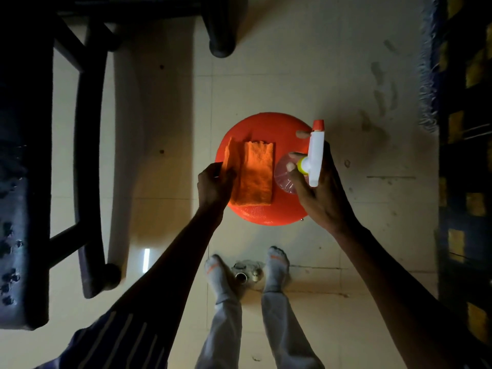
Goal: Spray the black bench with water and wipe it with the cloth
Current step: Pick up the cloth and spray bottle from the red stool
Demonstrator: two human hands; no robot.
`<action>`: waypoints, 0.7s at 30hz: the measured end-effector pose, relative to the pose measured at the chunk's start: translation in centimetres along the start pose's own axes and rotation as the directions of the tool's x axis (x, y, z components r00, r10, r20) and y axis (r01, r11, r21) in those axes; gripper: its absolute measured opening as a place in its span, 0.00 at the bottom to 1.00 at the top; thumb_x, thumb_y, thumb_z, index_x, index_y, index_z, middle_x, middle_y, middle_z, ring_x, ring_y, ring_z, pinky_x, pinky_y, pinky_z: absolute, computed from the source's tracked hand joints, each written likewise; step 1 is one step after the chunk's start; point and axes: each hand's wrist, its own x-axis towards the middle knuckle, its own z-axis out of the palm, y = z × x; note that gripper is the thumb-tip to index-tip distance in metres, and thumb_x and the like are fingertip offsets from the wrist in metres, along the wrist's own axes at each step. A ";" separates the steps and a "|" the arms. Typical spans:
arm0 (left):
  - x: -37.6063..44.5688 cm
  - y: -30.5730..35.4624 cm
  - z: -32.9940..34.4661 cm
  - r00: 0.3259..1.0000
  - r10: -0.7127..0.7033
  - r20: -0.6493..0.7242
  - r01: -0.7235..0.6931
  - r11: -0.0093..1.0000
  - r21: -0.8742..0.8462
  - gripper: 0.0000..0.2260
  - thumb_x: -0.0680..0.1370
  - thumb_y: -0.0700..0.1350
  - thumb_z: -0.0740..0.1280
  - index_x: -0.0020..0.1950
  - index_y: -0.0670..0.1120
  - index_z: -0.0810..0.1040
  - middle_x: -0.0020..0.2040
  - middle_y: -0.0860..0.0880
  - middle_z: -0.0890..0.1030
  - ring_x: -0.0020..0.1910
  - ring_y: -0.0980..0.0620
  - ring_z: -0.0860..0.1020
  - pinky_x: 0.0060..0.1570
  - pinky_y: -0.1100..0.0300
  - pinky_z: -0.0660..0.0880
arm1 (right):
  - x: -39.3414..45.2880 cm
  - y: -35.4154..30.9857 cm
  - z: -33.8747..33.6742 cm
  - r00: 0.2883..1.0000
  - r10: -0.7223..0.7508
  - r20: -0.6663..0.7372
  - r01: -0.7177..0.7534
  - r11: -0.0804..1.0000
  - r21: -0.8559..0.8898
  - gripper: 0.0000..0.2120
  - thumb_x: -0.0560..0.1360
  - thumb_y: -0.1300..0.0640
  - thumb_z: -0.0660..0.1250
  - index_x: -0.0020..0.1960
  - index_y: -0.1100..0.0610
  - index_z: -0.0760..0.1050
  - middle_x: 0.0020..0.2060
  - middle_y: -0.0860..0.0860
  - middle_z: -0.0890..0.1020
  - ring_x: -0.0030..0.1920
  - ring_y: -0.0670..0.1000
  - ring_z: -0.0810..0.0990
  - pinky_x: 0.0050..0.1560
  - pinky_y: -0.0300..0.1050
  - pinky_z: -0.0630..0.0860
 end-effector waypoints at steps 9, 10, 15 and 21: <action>-2.1 1.8 -8.5 0.980 -0.022 0.196 0.099 0.914 -0.393 0.12 0.84 0.41 0.66 0.66 0.39 0.75 0.53 0.45 0.84 0.49 0.48 0.84 0.48 0.55 0.84 | 0.6 -4.6 1.4 0.996 -0.021 0.083 0.025 0.999 -0.047 0.24 0.84 0.57 0.69 0.76 0.63 0.70 0.70 0.53 0.76 0.65 0.46 0.76 0.69 0.43 0.73; -2.2 1.9 -9.9 0.984 -0.021 0.175 0.093 0.904 -0.417 0.12 0.84 0.40 0.66 0.66 0.38 0.74 0.52 0.44 0.84 0.48 0.48 0.83 0.46 0.56 0.83 | 0.8 -5.7 1.9 0.994 0.000 0.106 0.006 0.998 -0.055 0.25 0.83 0.55 0.69 0.76 0.64 0.70 0.70 0.54 0.77 0.67 0.48 0.76 0.69 0.42 0.72; -1.2 1.7 -18.4 0.999 -0.017 0.042 0.037 0.846 -0.531 0.09 0.83 0.37 0.66 0.63 0.39 0.74 0.49 0.43 0.83 0.41 0.53 0.83 0.38 0.62 0.81 | 2.0 -13.7 6.5 0.981 -0.020 0.195 0.022 1.000 -0.011 0.36 0.81 0.51 0.70 0.83 0.59 0.59 0.79 0.59 0.71 0.79 0.58 0.70 0.78 0.47 0.67; 2.4 0.0 -30.1 0.996 -0.083 -0.023 0.051 0.780 -0.624 0.10 0.82 0.34 0.65 0.62 0.36 0.78 0.53 0.39 0.82 0.48 0.46 0.79 0.50 0.52 0.74 | 5.2 -23.1 15.5 0.959 -0.185 0.214 0.187 0.982 0.013 0.21 0.82 0.57 0.69 0.73 0.52 0.68 0.65 0.39 0.75 0.67 0.31 0.72 0.66 0.19 0.60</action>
